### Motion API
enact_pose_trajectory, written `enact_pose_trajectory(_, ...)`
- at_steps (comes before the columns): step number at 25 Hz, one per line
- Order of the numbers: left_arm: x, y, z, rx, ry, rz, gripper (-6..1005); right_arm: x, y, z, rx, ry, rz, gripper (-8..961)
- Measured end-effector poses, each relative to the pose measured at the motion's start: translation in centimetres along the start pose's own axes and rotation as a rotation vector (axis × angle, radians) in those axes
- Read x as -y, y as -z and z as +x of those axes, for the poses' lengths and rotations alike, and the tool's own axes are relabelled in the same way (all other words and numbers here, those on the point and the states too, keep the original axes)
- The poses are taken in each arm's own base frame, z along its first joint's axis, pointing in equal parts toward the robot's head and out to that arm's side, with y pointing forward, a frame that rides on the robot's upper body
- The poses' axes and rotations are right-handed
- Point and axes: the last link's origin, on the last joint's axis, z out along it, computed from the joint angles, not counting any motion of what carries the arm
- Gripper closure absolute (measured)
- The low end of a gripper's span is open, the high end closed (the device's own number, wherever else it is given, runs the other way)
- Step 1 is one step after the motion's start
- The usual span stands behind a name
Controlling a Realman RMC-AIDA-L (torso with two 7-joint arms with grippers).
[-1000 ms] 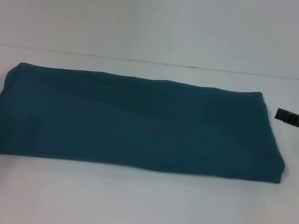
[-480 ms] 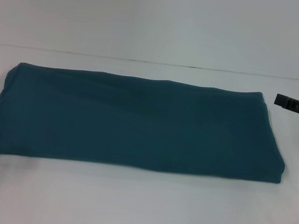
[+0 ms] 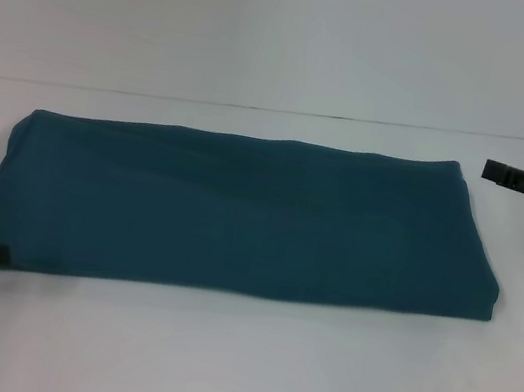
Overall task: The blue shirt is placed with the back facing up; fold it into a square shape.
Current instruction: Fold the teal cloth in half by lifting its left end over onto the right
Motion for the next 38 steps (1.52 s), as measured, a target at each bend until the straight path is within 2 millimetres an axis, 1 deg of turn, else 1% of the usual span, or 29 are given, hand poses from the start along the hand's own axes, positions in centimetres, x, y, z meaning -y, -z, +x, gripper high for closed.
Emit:
enact_pose_trajectory(9, 0.1, -1.0, 0.7, 0.036, 0.005, 0.045, 121, 0.0, 0.3, -0.1, 0.007, 0.007, -0.005, 21)
enact_pose_trajectory(17, -0.5, -1.6, 1.2, 0.05, -0.005, 0.055, 122, -0.1, 0.4, -0.3, 0.013, 0.015, -0.005, 22)
enact_pose_trajectory(25, -0.8, -1.8, 1.7, 0.044, -0.014, 0.056, 122, -0.1, 0.7, -0.6, 0.029, 0.014, -0.014, 22)
enact_pose_trajectory(28, -0.5, -1.1, 2.1, 0.029, -0.026, 0.072, 122, -0.1, 0.8, -0.6, 0.031, 0.014, -0.014, 23)
enact_pose_trajectory(32, 0.0, 1.0, 3.1, -0.037, -0.044, 0.104, 122, -0.1, 0.8, -0.6, 0.032, 0.013, -0.014, 23)
enact_pose_trajectory(33, -0.2, 1.6, 3.4, -0.056, -0.054, 0.097, 122, -0.2, 0.7, -0.6, 0.031, 0.012, -0.016, 23)
enact_pose_trajectory(35, -0.8, 2.2, 3.8, -0.073, -0.069, 0.071, 122, -0.2, 0.7, -0.5, 0.031, 0.01, -0.016, 23)
enact_pose_trajectory(38, -1.7, 2.1, 3.9, -0.085, -0.091, 0.011, 121, -0.2, 0.6, -0.5, 0.03, 0.009, -0.019, 23)
